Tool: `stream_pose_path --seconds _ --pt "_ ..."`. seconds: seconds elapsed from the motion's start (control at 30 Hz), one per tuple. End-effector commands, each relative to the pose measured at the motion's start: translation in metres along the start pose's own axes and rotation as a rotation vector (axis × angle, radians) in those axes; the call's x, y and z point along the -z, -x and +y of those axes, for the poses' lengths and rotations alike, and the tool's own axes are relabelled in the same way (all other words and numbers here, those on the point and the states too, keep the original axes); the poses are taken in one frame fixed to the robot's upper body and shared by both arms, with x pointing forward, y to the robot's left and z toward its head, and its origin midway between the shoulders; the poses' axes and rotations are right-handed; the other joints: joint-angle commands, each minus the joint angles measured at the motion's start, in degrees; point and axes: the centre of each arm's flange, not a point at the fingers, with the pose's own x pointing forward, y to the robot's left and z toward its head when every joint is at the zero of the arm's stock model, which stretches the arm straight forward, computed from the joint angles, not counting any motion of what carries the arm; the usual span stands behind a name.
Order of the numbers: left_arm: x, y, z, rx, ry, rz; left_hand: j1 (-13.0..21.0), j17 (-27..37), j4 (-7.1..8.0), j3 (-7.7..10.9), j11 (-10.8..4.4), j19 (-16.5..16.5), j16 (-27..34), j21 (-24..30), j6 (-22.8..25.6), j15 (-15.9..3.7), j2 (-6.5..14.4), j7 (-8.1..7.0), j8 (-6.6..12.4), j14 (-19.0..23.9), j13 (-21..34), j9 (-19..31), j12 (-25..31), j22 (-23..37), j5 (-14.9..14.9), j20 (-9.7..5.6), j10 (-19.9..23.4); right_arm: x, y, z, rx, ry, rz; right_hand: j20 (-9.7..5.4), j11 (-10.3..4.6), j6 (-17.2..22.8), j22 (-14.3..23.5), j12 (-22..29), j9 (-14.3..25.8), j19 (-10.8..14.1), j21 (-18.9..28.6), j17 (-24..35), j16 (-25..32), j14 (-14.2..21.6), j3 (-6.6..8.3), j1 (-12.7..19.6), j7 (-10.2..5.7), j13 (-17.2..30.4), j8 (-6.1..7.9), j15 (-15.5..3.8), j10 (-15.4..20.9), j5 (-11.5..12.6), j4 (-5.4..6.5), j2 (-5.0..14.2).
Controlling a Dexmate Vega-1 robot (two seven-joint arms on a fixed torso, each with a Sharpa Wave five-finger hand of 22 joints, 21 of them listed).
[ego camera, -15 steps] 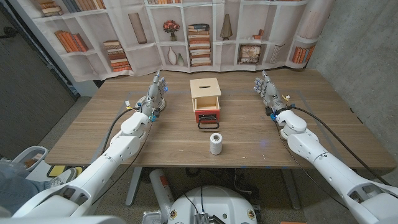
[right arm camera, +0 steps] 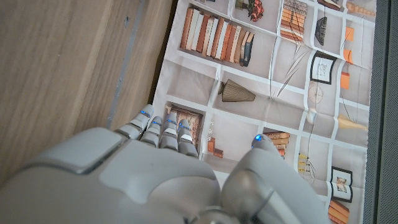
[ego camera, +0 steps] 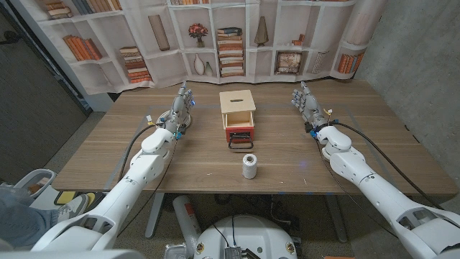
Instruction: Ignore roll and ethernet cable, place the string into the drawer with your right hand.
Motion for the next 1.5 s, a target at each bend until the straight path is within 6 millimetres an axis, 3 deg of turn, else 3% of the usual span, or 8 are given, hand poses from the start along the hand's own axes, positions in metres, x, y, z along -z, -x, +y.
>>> stream_pose_path --seconds 0.03,1.03,1.5 --pt "0.000 -0.002 -0.007 0.022 -0.026 0.019 0.72 0.08 -0.19 0.33 0.15 -7.29 0.28 0.43 -4.07 0.04 0.01 0.07 0.43 -6.78 0.10 0.12 0.28 0.29 0.38 0.09 -3.94 -0.007 0.006 0.004 0.001 -0.005 -0.034 -0.71 -0.08 0.70 0.12 0.70 0.29 0.75 0.04 0.08 0.34 0.71 0.43 0.52 -0.08 0.31 0.31 0.02 1.51 0.36 -0.30 0.45" --pt "-0.009 0.023 -0.002 0.041 -0.065 0.006 1.70 0.07 -0.59 0.32 -0.07 -7.44 0.34 0.49 -3.86 0.10 0.60 0.10 0.44 -6.55 0.10 0.14 0.36 0.29 0.94 0.54 -3.82 -0.016 0.037 0.017 -0.036 0.030 -0.064 -0.70 -0.21 1.46 0.16 0.82 0.32 1.84 -0.54 0.07 0.40 2.05 0.57 1.45 -0.38 0.37 0.41 0.15 2.92 0.38 -1.03 0.89" --pt "-0.008 0.025 0.002 0.038 -0.069 0.014 2.07 0.07 -0.73 0.28 0.04 -7.57 0.42 0.50 -3.62 0.15 0.81 0.30 0.50 -6.28 0.10 0.14 0.47 0.30 1.14 0.69 -3.56 -0.024 0.051 0.027 -0.051 0.056 -0.104 -0.70 -0.16 1.96 0.17 0.73 0.32 2.22 -0.81 0.08 0.26 2.18 0.62 1.87 -0.47 0.39 0.52 -0.16 3.11 0.31 -1.38 1.00"
